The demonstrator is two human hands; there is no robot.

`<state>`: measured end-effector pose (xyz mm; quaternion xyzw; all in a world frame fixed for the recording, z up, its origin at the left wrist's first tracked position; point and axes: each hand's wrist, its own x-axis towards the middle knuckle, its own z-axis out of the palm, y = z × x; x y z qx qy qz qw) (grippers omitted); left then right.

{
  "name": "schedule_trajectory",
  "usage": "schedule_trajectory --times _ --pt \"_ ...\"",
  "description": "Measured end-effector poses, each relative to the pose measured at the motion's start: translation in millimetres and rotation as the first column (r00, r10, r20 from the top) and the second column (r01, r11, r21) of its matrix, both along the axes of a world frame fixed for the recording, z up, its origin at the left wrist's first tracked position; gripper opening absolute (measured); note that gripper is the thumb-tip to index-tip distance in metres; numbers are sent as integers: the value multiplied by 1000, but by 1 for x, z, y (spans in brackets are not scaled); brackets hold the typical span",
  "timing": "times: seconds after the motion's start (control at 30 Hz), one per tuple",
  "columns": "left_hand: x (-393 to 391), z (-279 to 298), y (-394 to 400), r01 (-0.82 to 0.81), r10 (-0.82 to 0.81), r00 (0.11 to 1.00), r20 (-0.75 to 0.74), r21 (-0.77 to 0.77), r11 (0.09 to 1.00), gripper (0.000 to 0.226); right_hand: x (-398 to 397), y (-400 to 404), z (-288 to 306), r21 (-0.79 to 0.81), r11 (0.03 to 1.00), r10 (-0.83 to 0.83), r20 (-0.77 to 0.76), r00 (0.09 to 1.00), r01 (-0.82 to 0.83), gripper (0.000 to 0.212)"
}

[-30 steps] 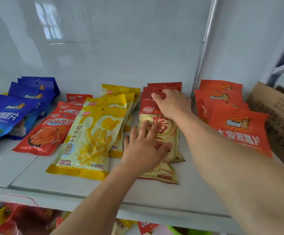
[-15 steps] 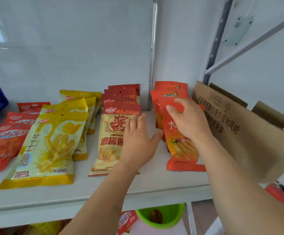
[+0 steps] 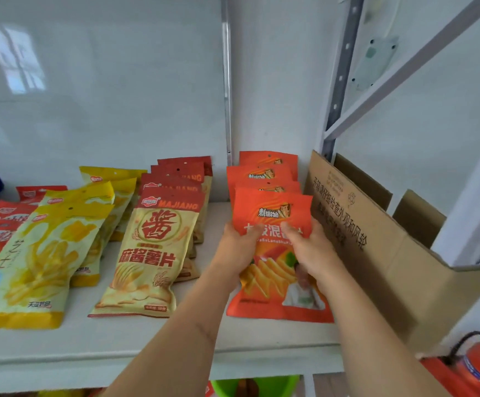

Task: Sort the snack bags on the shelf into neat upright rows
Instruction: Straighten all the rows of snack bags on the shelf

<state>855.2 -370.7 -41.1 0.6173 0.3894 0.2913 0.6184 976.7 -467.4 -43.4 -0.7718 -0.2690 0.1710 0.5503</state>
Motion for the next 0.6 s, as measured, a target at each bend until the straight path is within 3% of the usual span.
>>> schedule_trajectory --times 0.07,0.27,0.4,0.6 --pt "2 -4 4 -42 42 999 -8 28 999 48 3 5 -5 10 999 33 -6 999 -33 77" --pt "5 0 17 -49 49 999 5 61 997 76 22 10 3 6 998 66 -13 998 -66 66" --pt "10 5 34 -35 35 999 11 -11 999 102 38 25 12 58 995 81 -50 995 -78 66" --pt "20 3 59 73 -69 997 45 -81 994 68 55 56 12 61 992 120 -117 986 -113 64"
